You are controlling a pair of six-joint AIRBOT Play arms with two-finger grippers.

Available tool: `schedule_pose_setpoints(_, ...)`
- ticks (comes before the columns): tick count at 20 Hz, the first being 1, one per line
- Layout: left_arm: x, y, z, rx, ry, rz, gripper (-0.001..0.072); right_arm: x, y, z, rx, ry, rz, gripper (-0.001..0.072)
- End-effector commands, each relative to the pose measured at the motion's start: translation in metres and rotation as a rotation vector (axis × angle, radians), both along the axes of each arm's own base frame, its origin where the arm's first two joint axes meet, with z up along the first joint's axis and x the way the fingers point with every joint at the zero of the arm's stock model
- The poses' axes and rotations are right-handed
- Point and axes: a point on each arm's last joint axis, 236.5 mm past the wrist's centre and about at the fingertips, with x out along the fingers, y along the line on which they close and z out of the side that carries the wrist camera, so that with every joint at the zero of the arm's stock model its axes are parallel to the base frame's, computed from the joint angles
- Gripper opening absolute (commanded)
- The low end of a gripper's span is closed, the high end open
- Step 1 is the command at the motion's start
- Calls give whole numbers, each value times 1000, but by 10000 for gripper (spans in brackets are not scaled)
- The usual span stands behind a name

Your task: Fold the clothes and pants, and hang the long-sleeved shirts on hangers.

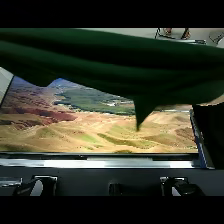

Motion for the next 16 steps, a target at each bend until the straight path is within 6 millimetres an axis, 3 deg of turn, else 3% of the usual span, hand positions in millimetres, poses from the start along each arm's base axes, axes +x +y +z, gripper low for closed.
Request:
schedule_pose_setpoints(1,9,6,-18,26,71,20,22,-5,1,-11,33,48,-11,54)
schedule_pose_setpoints(2,27,10,-47,32,171,8,22,2,2,-37,39,159,-15,54)
schedule_pose_setpoints(5,93,24,-159,-45,471,-44,23,36,6,-150,29,595,-34,54)
schedule_pose_setpoints(8,150,15,-294,-151,758,-86,23,110,26,-267,39,776,19,54)
schedule_pose_setpoints(10,180,5,-366,-166,884,-90,24,163,50,-341,170,798,16,54)
schedule_pose_setpoints(12,195,-6,-421,-174,1000,-111,24,191,85,-391,378,830,7,56)
schedule_pose_setpoints(15,187,-19,-480,-204,1174,-168,37,208,130,-426,612,866,39,67)
schedule_pose_setpoints(16,183,-20,-489,-209,1206,-183,90,211,131,-428,627,860,39,170)
